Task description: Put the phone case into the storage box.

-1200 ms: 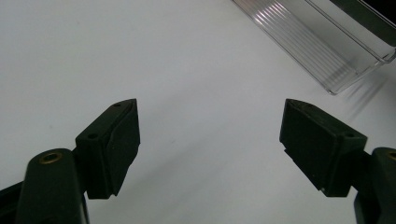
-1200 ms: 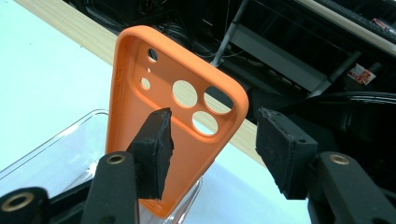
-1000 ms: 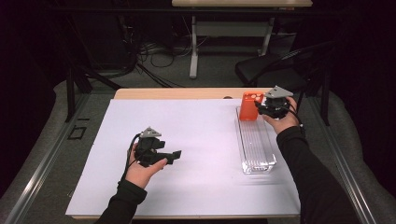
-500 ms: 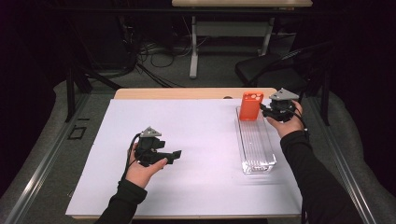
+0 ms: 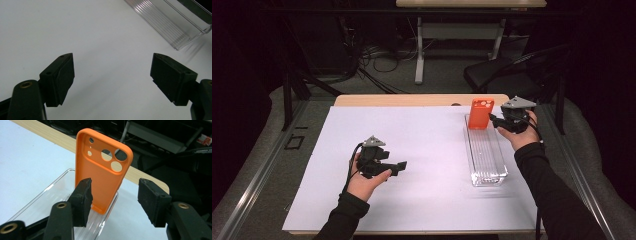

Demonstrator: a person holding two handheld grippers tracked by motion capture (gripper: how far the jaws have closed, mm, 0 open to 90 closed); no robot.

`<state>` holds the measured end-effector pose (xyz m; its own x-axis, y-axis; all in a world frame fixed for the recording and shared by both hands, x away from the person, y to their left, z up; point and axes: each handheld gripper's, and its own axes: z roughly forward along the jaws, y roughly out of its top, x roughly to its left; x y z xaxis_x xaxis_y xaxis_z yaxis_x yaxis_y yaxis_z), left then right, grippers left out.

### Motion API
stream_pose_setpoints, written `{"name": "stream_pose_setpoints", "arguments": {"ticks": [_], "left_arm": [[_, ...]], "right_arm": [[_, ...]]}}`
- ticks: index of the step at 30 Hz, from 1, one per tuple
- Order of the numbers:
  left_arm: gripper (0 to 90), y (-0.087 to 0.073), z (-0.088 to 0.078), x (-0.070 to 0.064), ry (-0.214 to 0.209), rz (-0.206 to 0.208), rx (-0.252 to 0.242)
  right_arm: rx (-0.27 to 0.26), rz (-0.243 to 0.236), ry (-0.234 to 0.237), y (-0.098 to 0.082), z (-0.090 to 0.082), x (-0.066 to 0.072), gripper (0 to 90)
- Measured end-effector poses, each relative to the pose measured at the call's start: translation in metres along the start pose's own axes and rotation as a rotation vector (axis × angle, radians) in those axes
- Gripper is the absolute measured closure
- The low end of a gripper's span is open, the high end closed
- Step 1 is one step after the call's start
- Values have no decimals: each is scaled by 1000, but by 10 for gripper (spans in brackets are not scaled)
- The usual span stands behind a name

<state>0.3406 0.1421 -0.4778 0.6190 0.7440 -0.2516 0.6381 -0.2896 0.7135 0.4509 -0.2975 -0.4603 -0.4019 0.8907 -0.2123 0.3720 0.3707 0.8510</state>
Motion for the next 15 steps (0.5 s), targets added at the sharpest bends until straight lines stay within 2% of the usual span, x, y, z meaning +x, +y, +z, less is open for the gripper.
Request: {"name": "stream_pose_setpoints", "arguments": {"ticks": [2,5,13,15], "left_arm": [[194,0,0,0,-3,2,1],[192,1,0,0,-4,-1,0],[180,2,0,-1,-8,4,2],[180,2,0,0,-10,-8,-3]], "right_arm": [[16,36,12,1,-2,1,435],[15,42,13,3,-4,2,410],[24,100,17,6,-6,3,319],[32,113,25,6,-7,3,302]]}}
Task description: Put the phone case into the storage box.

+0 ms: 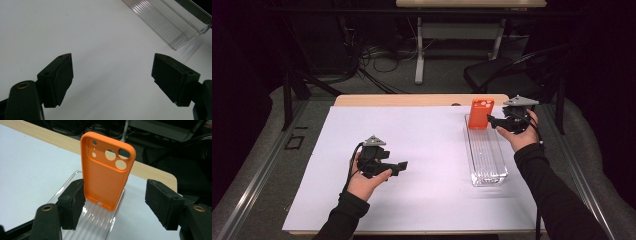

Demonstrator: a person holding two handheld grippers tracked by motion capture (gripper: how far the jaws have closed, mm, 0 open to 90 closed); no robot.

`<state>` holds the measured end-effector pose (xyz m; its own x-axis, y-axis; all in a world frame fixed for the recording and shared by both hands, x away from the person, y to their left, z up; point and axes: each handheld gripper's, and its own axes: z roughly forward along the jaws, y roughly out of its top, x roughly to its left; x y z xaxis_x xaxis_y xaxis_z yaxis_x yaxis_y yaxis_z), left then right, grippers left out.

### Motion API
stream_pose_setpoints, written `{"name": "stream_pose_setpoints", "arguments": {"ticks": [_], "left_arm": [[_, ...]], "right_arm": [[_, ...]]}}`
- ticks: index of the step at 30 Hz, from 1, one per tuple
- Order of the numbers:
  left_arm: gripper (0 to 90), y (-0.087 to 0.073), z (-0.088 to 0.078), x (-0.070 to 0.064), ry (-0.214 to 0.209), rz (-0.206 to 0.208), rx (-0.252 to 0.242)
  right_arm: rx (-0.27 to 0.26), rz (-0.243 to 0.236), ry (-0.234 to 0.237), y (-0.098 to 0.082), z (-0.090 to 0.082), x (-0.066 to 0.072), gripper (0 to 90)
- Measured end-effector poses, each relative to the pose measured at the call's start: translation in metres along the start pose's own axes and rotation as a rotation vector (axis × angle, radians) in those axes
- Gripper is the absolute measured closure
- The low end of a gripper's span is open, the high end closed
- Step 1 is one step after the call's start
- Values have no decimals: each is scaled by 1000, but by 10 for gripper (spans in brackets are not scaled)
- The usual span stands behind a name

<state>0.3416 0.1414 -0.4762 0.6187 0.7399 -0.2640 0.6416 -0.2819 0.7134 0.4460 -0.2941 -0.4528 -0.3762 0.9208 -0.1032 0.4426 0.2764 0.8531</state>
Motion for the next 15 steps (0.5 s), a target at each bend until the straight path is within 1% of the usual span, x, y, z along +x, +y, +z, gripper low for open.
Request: {"name": "stream_pose_setpoints", "arguments": {"ticks": [2,3,4,8,9,10,11,15], "left_arm": [[180,0,0,0,0,0,4],[180,0,-1,0,1,-4,2],[180,0,-1,0,-2,-3,2],[158,0,-2,1,-12,-1,-3],[155,0,-2,1,-12,-2,-5],[156,0,-2,2,-13,-3,-6],[156,0,-2,2,-16,-2,-7],[155,0,-3,3,-30,4,-13]], "right_arm": [[7,18,9,0,0,0,276],[18,41,24,0,0,0,248],[18,41,24,0,0,0,248],[33,73,30,1,-3,0,175],[37,89,37,2,-3,0,161],[46,119,56,2,-4,-1,150],[46,119,56,2,-4,-1,150],[63,168,77,2,-6,0,139]]}}
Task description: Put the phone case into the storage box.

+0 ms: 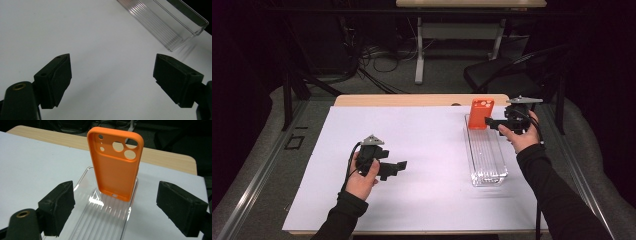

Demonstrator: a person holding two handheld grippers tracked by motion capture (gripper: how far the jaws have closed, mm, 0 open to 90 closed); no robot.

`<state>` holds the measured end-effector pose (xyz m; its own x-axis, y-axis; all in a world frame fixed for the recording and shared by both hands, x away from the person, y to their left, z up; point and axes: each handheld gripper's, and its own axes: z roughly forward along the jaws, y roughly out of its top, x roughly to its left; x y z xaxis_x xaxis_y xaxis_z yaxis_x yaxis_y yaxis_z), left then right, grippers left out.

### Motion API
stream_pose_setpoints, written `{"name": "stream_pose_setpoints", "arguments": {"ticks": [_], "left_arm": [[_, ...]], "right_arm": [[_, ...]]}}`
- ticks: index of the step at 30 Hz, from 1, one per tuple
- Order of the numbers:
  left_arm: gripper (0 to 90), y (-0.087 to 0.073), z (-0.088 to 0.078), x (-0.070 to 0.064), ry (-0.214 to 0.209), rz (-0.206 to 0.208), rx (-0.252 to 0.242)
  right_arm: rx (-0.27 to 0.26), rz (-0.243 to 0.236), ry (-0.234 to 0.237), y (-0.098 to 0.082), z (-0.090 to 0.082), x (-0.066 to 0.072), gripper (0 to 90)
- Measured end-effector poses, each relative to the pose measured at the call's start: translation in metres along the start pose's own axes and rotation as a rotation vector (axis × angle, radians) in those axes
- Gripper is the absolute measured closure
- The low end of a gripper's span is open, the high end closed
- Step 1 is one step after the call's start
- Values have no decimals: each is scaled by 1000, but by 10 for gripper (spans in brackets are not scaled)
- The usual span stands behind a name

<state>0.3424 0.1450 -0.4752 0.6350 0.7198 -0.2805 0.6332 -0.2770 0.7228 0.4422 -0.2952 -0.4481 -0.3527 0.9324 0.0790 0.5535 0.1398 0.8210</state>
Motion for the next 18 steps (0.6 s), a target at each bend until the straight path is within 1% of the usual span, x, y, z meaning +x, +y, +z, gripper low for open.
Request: {"name": "stream_pose_setpoints", "arguments": {"ticks": [2,3,7,9,12,15,18], "left_arm": [[155,1,0,0,-3,4,-2],[155,1,0,1,-5,4,-7],[153,2,-1,2,-5,8,-13],[141,3,-1,2,-2,13,-10],[90,3,-1,2,-7,21,-6],[85,4,-2,2,-5,29,-4],[85,4,-2,2,-4,35,-1]], "right_arm": [[5,17,17,0,-2,1,113],[7,19,24,0,-3,1,103],[9,29,31,0,-6,4,100],[3,25,38,0,-8,7,87],[1,20,51,0,-11,10,64],[6,7,68,0,-12,14,6],[10,-7,75,-1,-13,17,0]]}}
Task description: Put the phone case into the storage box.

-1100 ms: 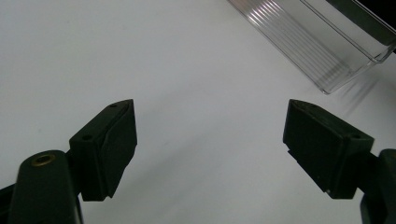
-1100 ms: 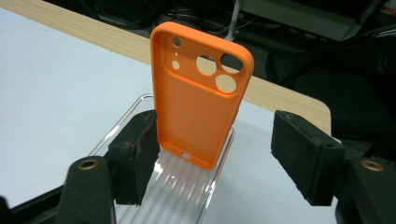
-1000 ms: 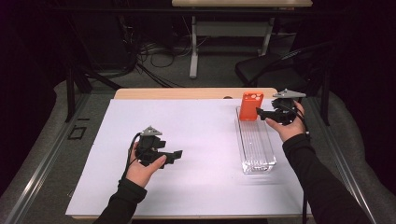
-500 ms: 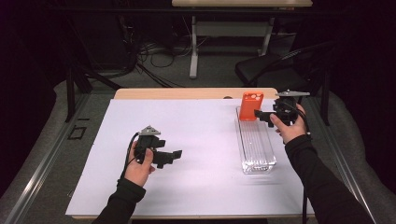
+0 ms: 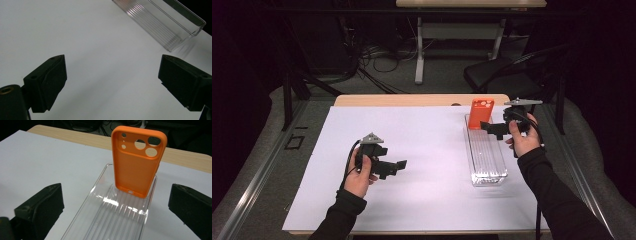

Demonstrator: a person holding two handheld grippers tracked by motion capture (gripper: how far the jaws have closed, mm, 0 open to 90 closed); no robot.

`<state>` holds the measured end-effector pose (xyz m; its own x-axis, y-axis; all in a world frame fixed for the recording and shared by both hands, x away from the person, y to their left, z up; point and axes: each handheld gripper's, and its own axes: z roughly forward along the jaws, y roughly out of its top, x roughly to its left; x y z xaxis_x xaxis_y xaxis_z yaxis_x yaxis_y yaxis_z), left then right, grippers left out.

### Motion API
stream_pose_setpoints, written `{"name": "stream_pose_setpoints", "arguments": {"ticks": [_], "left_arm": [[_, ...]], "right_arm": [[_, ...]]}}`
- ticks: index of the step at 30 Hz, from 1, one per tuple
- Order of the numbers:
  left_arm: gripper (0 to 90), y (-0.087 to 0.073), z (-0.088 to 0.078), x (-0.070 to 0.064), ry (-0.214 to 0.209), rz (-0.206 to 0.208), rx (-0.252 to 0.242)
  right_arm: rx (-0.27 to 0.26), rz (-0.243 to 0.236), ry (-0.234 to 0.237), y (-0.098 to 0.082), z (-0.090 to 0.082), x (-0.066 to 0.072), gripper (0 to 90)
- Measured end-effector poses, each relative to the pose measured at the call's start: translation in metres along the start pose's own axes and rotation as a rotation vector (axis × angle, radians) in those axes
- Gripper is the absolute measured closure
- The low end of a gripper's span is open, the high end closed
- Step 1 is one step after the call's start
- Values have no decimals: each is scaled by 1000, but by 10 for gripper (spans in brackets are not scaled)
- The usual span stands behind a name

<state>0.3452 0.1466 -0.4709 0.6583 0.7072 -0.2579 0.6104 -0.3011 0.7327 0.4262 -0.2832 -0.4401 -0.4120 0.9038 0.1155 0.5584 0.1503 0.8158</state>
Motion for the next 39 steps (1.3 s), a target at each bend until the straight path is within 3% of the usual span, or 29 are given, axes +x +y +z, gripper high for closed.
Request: {"name": "stream_pose_setpoints", "arguments": {"ticks": [12,18,27,39], "left_arm": [[63,1,-4,1,-4,19,6],[63,1,-5,2,-11,28,6],[21,-1,-14,2,-28,52,4],[4,-12,-26,4,-41,90,-18]], "right_arm": [[22,-22,-14,-5,-1,14,0],[-6,-42,1,-8,-8,27,0],[-13,-78,72,-19,-22,53,0],[-48,-150,125,-44,-39,88,0]]}}
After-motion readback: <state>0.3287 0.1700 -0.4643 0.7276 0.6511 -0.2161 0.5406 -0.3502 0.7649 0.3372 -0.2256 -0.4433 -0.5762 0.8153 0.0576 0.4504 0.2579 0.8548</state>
